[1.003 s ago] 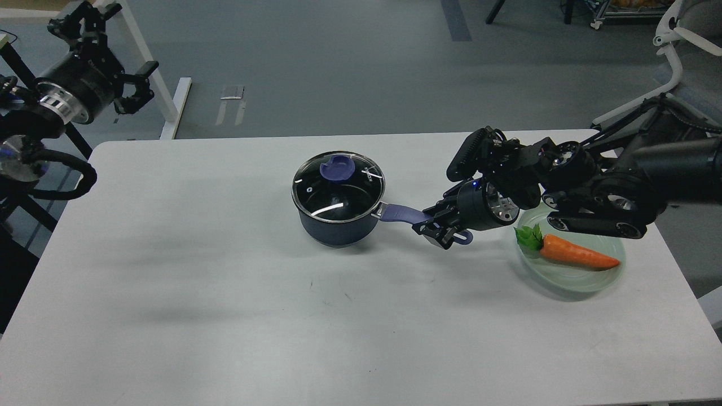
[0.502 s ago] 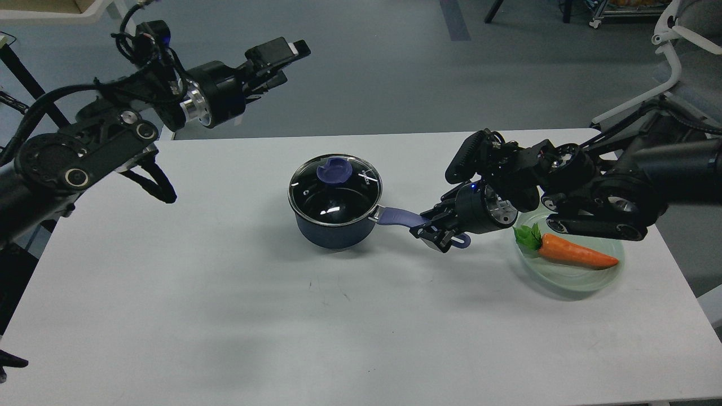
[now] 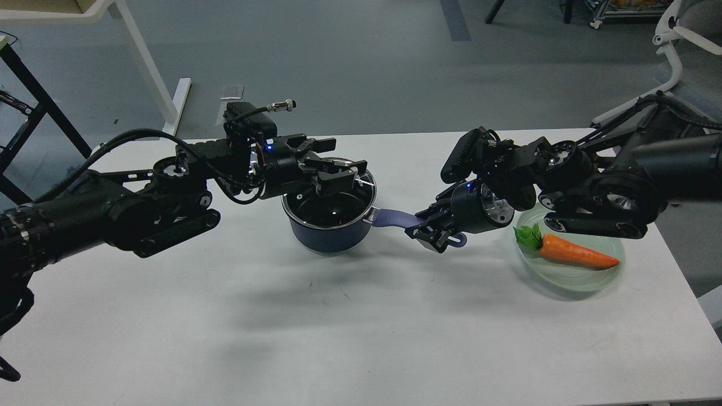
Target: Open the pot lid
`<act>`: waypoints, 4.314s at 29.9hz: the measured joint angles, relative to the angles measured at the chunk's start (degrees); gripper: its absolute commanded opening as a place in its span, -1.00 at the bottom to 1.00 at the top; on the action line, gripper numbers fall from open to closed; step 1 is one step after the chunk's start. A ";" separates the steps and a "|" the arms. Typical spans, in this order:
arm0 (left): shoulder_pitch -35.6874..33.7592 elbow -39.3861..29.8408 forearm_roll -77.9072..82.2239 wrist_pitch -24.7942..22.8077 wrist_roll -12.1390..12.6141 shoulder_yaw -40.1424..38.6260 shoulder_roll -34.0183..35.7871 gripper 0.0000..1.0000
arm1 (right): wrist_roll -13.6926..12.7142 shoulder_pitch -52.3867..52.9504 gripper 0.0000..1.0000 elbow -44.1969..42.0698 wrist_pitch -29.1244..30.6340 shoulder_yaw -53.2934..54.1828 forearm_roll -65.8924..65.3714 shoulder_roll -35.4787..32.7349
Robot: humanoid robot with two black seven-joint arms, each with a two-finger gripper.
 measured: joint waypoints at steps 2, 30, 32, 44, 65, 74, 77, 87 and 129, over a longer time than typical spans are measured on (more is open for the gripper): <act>-0.34 0.40 1.75 1.22 0.00 1.64 0.00 0.79 | 0.00 0.00 -0.59 0.00 0.00 0.01 0.00 -0.06; 0.75 6.05 3.56 3.50 -0.38 5.93 -0.94 0.37 | -0.01 0.02 -0.58 -0.13 0.02 0.03 -0.01 0.38; 0.77 6.05 3.56 3.77 -0.44 6.07 -0.92 0.19 | -0.01 0.01 -0.58 -0.14 0.02 0.03 -0.01 0.37; 0.39 5.68 3.50 4.01 -0.44 6.78 -0.48 -0.26 | -0.03 -0.01 -0.58 -0.20 -0.04 0.09 0.00 0.42; 1.64 1.02 3.44 7.73 -5.12 8.28 24.96 -0.24 | 0.00 -0.16 -0.58 -0.10 -0.04 0.44 -0.01 0.35; 16.66 8.03 2.56 16.77 -6.15 8.40 26.55 -0.22 | -0.01 -0.04 -0.58 0.19 -0.06 0.71 -0.01 0.09; 18.43 11.90 2.33 17.49 -6.19 8.38 23.34 -0.22 | 0.00 0.17 -0.58 0.45 -0.06 0.72 -0.01 0.06; 20.75 21.71 -2.45 17.69 -6.21 8.34 16.61 -0.02 | -0.01 0.37 -0.58 1.13 -0.07 0.71 -0.01 -0.24; 2.69 23.28 -69.22 -3.42 -6.19 6.90 17.56 0.98 | -0.08 -5.28 0.96 1.00 -0.24 34.18 6.50 -20.32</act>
